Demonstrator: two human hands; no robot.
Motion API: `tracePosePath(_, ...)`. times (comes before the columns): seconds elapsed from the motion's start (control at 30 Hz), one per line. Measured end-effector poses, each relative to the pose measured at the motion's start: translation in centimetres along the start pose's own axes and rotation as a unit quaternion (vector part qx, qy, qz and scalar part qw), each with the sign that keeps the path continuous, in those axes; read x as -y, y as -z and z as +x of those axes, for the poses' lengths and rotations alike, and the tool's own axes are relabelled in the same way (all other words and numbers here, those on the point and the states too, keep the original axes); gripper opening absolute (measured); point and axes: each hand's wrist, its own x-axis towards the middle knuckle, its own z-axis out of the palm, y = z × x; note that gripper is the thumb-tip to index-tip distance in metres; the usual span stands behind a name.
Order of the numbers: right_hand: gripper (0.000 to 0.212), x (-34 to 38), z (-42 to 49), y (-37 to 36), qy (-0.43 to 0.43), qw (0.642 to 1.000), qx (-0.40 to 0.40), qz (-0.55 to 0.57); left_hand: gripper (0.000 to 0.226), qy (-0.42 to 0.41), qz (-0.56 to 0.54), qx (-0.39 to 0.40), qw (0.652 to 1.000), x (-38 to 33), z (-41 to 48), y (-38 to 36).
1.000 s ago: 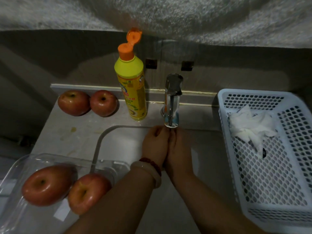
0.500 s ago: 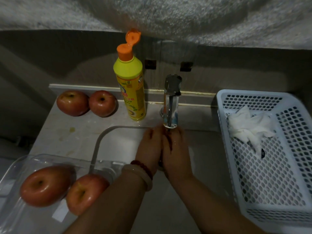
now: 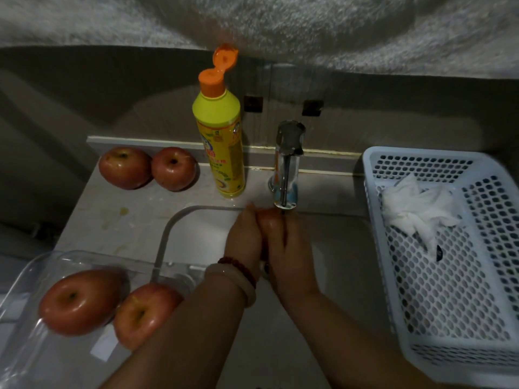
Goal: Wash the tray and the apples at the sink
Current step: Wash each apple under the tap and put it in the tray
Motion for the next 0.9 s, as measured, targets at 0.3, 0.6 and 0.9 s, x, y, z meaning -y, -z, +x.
tracePosePath(0.3,0.03,0.0,1.2,0.7,-0.261,0.931,-0.021,0.253,0.005,-0.218,0.229,-0.001,0.949,2.7,-0.7,0.2)
tracePosePath(0.6,0.047,-3.4,0.7,0.7,0.144,0.984,0.048,-0.094,0.024,0.085,-0.066,0.076,0.991,0.8,-0.3,0.3)
tracePosePath(0.9,0.023,0.0,1.3,0.9,-0.301,0.9,0.04,0.313,0.014,-0.295,0.246,0.0,0.923,2.5,-0.8,0.5)
